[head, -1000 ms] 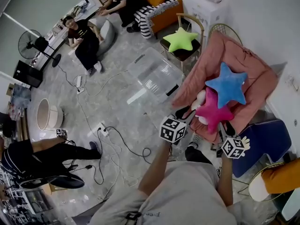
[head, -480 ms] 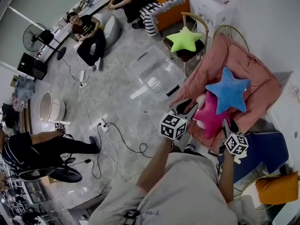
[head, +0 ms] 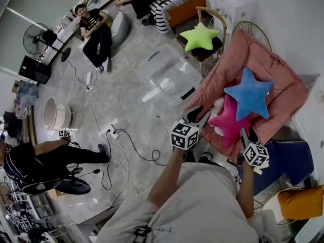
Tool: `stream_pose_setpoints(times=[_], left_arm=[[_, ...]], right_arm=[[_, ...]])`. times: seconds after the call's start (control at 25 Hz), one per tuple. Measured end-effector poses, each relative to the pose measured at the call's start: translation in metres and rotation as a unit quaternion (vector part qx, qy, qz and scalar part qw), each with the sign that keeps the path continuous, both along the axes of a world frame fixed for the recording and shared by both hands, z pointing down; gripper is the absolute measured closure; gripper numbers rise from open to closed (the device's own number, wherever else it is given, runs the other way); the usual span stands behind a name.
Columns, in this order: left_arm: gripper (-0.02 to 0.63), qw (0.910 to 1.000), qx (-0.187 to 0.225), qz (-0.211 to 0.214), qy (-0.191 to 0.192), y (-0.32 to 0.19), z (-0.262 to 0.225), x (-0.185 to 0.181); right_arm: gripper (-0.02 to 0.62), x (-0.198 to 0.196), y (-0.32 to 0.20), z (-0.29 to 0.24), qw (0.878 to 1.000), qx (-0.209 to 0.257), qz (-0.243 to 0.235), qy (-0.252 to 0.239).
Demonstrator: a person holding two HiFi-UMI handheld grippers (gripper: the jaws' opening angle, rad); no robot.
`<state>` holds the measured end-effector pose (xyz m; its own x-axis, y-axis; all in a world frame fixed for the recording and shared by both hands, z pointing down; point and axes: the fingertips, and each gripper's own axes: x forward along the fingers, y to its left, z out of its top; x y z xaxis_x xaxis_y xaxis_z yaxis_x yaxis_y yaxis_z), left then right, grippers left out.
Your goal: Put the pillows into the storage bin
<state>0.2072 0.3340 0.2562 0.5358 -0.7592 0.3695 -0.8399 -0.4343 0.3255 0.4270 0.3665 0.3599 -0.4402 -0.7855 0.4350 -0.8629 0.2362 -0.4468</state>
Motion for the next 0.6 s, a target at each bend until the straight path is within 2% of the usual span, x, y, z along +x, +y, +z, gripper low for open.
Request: stream_pose_setpoints(times=[0.08,0.24,0.6], left_arm=[[0.472,0.9999,0.009,-0.008,0.002,-0.004,-0.002,-0.004],[0.472,0.9998,0.015,0.007,0.013,-0.021,-0.003,-0.007],[0.472,0.9988,-0.007,0.019,0.044,-0.055,0.023,-0.042]], right_arm=[[0.400,0.003,-0.002,-0.003,1.000,0.004,0.007,0.008],[0.400,0.002,-0.008,-0.005,1.000,0.006,0.021,0.020],[0.400,-0.022,-0.024,0.005,0.997,-0.014,0.033,0.069]])
